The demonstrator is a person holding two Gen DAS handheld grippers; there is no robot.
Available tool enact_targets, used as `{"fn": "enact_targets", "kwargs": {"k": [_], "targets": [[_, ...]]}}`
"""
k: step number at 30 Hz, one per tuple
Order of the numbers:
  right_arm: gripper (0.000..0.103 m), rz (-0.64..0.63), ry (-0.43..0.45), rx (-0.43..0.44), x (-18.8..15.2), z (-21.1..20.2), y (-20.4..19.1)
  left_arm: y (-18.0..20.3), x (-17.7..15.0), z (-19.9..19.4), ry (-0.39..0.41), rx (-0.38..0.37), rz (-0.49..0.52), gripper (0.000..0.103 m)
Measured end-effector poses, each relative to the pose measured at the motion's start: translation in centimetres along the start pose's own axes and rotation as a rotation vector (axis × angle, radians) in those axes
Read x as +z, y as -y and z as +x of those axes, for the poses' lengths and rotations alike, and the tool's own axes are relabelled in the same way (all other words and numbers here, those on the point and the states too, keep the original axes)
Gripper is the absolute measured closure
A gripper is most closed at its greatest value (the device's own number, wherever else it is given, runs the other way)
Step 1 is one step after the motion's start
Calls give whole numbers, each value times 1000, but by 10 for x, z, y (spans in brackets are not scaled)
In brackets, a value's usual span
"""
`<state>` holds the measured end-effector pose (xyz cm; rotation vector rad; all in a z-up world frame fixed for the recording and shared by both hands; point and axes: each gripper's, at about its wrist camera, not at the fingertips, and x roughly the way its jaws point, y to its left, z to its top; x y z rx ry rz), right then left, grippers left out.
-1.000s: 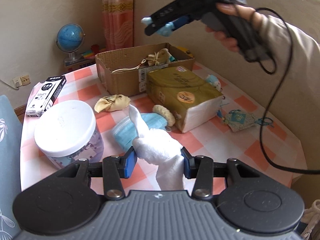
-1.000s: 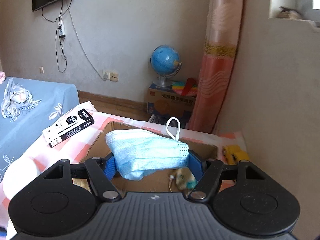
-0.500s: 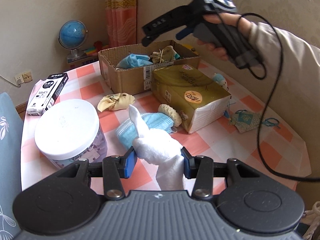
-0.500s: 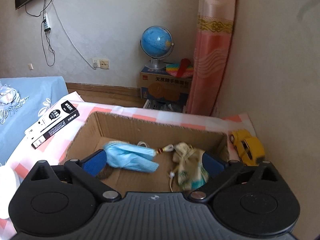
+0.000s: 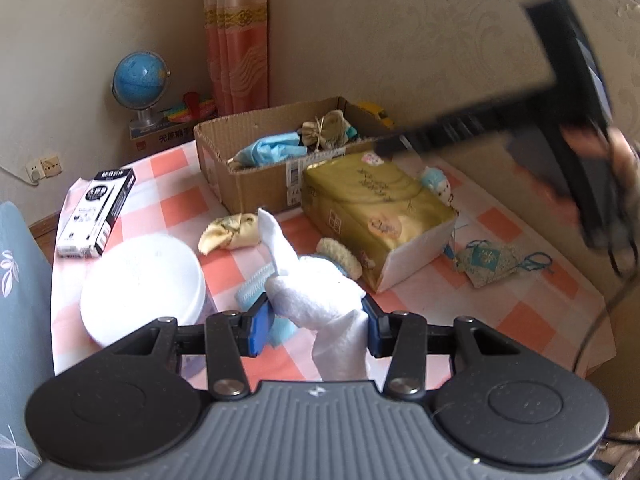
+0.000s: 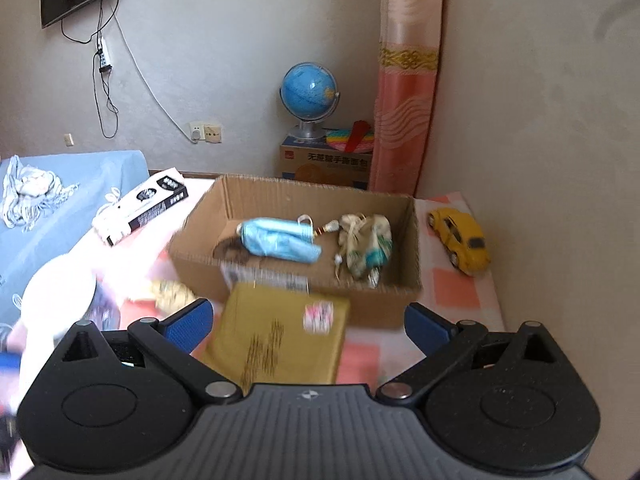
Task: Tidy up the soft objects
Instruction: 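Carry the white tissue cloth into the cardboard box and open the left tool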
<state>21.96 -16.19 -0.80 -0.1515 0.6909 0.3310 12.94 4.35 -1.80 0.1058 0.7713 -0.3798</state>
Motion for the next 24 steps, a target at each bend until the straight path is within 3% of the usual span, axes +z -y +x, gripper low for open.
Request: {"fn": "enact_targets", "kwargs": {"k": [11, 18, 24], "targets": [[0, 110, 39, -92, -85, -63, 5, -9, 71, 23, 56, 22, 26, 58], [0, 160, 59, -109, -97, -82, 15, -17, 127, 77, 44, 45, -33, 58], [0, 174, 57, -122, -98, -80, 20, -9, 154, 118, 34, 25, -101, 58]]}}
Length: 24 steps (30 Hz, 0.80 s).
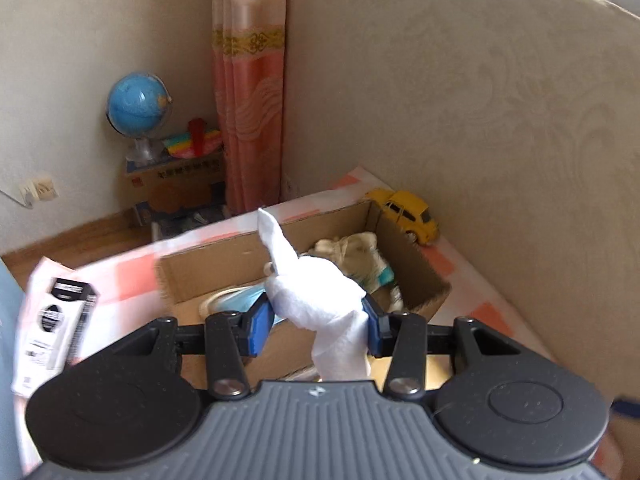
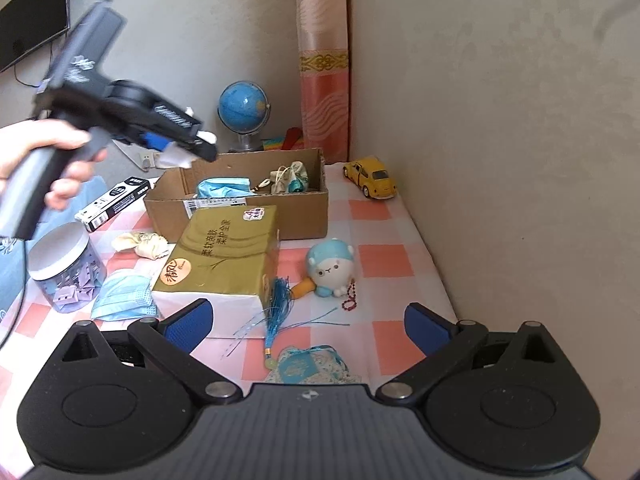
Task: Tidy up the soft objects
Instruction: 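Carry the white tissue cloth into the cardboard box and open the left tool, then move the right tool toward the blue floral pouch while the left approaches the blue mask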
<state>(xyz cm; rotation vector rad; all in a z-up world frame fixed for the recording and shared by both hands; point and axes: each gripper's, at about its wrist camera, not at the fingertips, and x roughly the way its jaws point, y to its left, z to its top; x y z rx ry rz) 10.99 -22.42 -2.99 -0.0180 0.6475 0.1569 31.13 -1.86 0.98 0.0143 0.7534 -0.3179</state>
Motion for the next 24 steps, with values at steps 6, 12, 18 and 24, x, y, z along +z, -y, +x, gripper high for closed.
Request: {"fn": "enact_targets", "kwargs": {"k": [6, 12, 18, 24], "targets": [[0, -4, -25, -6, -6, 6, 1, 9, 1, 23, 13, 16, -55, 25], [0, -3, -33, -8, -10, 8, 5, 11, -10, 2, 23, 18, -3, 16], [0, -8, -62, -6, -18, 14, 8, 15, -30, -33, 49, 12, 39, 9], [0, -36, -113, -2, -33, 22, 7, 21, -67, -72, 71, 5, 61, 7]]}}
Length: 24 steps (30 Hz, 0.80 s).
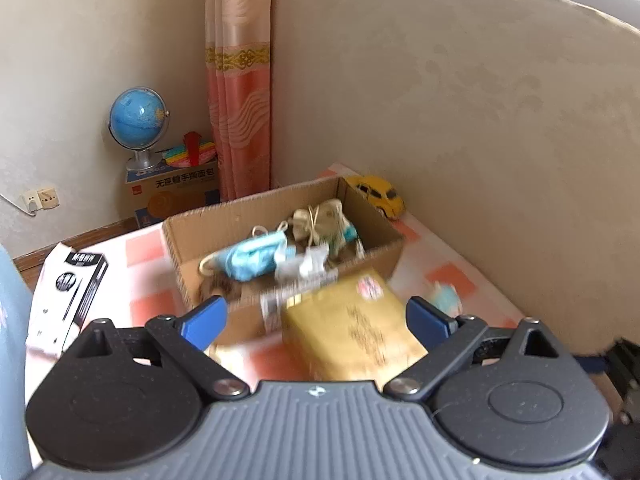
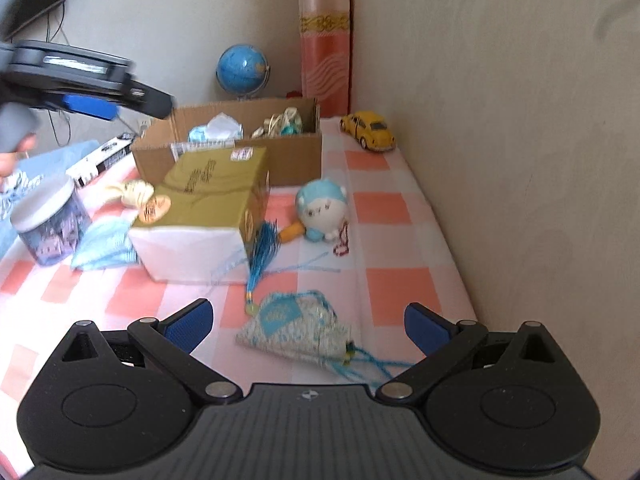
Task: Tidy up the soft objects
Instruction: 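Move the right tool toward the blue floral pouch while the left approaches the blue mask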
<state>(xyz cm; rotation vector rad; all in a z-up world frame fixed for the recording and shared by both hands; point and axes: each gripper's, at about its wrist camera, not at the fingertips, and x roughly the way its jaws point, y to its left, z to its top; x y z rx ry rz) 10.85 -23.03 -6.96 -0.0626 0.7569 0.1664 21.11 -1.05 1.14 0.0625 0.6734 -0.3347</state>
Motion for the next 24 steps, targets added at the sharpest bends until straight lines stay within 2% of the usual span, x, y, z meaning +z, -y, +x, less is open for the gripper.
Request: {"fn": "enact_targets", "kwargs": {"k": [7, 12, 21, 24], "targets": [[0, -23, -69, -13, -16, 25, -5, 14, -55, -39, 18, 39, 72, 7], [0, -16, -54, -25, -9, 40, -6, 16, -87, -50, 0, 59, 67, 7], [0, -14, -24, -42, -6, 50, -5, 9, -101, -51, -14, 52, 34, 7], [0, 1, -43, -54, -7, 47, -1, 8, -100, -45, -18, 48, 41, 7]]}}
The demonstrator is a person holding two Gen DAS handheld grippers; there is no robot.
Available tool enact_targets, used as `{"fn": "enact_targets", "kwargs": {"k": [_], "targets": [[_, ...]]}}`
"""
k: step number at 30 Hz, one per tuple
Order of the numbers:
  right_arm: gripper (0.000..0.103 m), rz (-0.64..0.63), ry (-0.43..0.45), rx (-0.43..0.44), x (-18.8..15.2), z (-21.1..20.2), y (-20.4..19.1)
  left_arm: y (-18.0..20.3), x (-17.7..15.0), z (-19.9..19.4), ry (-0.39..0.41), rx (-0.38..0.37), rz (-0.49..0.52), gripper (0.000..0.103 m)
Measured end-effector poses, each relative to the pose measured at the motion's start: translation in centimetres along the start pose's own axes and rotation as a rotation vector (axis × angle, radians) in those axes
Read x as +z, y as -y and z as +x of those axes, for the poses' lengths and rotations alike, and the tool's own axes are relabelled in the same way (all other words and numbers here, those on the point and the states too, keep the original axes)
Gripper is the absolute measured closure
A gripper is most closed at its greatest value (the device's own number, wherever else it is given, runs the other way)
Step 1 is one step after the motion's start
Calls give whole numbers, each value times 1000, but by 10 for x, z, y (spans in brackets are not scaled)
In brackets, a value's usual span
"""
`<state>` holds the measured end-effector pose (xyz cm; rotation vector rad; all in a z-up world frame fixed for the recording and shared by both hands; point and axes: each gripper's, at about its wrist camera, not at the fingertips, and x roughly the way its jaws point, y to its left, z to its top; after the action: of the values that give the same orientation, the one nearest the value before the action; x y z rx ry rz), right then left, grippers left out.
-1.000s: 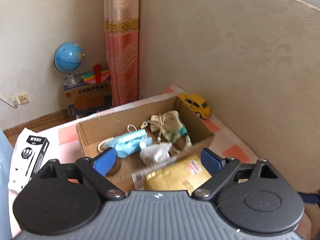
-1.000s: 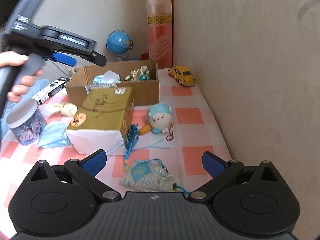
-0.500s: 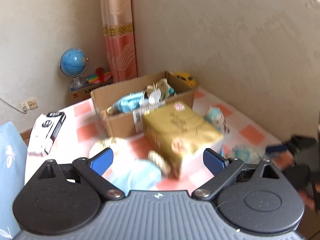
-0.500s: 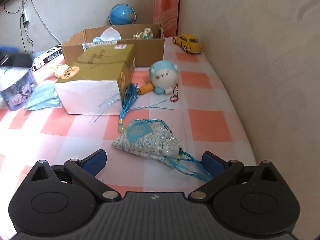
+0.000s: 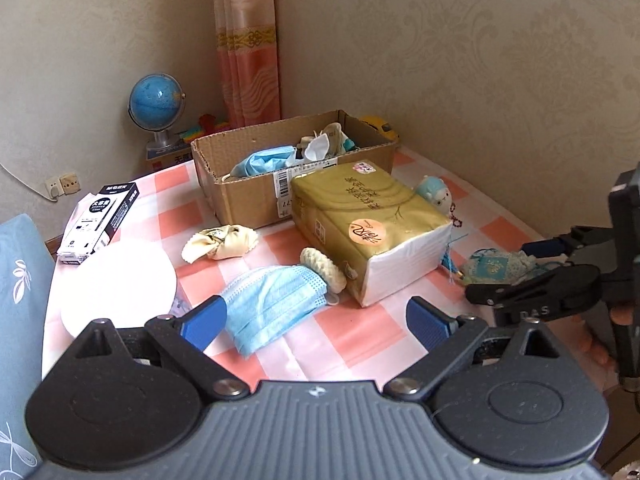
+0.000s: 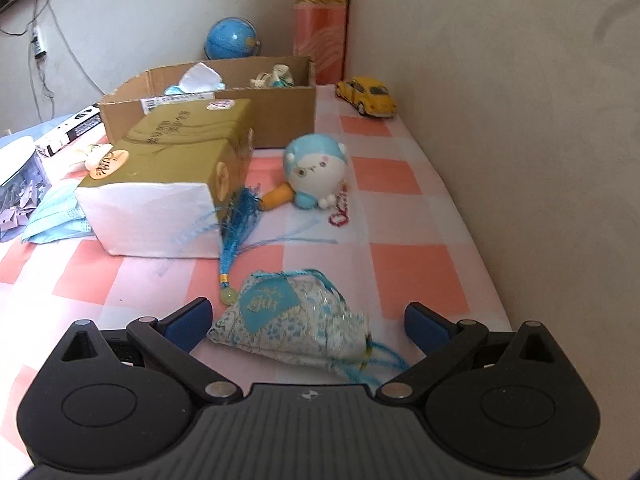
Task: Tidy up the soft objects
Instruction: 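Move the right tool toward the blue floral pouch while the left approaches the blue mask, then close the left tool on the blue face mask and lift it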
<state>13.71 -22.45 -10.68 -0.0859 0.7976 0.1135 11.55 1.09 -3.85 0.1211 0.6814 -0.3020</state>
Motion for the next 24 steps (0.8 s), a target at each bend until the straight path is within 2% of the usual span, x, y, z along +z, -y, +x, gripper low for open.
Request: {"fn": "enact_targets", "kwargs": {"k": [6, 11, 15, 20, 24], "targets": [[0, 13, 10, -15, -5, -4, 1, -2, 10, 18, -25, -34, 51, 7], [0, 18, 9, -20, -6, -4, 1, -6, 25, 42, -86, -109, 151, 7], [0, 19, 17, -20, -7, -5, 1, -6, 32, 65, -133, -114, 227, 7], [0, 18, 26, -18, -9, -6, 1, -7, 29, 89, -200, -142, 247, 7], [0, 15, 28, -14, -9, -7, 2, -7, 22, 92, -246, -146, 252, 7]]}}
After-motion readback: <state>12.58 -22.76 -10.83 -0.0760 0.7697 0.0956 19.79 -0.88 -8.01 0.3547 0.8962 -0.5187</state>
